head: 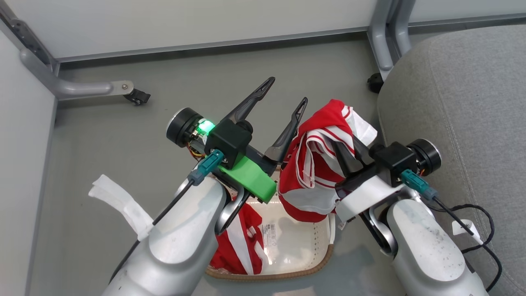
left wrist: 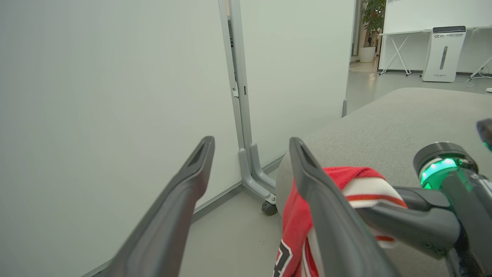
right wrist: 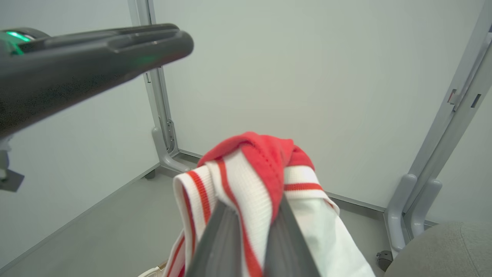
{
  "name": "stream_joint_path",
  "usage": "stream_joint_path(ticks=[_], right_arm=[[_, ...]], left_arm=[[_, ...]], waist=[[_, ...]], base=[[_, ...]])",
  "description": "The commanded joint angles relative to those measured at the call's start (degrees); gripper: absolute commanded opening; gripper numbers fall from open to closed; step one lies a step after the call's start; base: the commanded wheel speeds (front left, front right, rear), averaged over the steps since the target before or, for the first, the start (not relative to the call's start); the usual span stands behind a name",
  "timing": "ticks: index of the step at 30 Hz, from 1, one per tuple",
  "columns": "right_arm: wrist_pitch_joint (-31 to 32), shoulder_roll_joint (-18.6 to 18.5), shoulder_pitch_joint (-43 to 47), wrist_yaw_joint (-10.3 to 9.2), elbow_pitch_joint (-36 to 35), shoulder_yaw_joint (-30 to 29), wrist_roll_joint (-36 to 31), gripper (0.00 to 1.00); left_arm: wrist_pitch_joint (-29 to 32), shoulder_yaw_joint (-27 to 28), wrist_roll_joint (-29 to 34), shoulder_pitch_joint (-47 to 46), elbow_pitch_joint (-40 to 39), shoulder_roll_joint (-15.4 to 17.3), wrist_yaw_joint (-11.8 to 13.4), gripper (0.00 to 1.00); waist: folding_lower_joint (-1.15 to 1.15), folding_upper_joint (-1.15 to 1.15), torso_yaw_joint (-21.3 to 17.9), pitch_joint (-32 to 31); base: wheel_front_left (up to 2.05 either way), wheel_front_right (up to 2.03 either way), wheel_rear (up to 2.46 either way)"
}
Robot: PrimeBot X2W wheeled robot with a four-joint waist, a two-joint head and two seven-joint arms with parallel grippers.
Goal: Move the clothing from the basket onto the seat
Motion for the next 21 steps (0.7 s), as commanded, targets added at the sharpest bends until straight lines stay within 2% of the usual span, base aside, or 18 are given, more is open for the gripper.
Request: stream_joint_path(ticks=[1, 10, 21], right_arm=[[-0.2, -0.2, 0.6, -0.03, -0.6, -0.5, 0.9, 0.00], [-0.2, -0.2, 1.6, -0.03, -3.5, -3.9, 1.5, 0.00], [-0.2, -0.2, 3.9, -0.03, -8.1, -10.8, 1.3, 0.00]], left_arm=[[0.0, 0.2, 0.7, 0.6, 0.0, 0.3, -0.1, 1.00], [0.0, -0.2, 2.0, 1.2, 0.1, 1.5, -0.2, 1.00], [0.0, -2.2, 2.9, -0.6, 0.2, 2.6, -0.3, 1.00]], waist=[[0.00, 0.00, -0.7, 0.2], [0.00, 0.00, -6.4, 2.1], [0.00, 0.00, -15.0, 6.6]], base=[[0.00, 0.00, 0.00], [0.00, 0.00, 0.00], [0.00, 0.00, 0.00]])
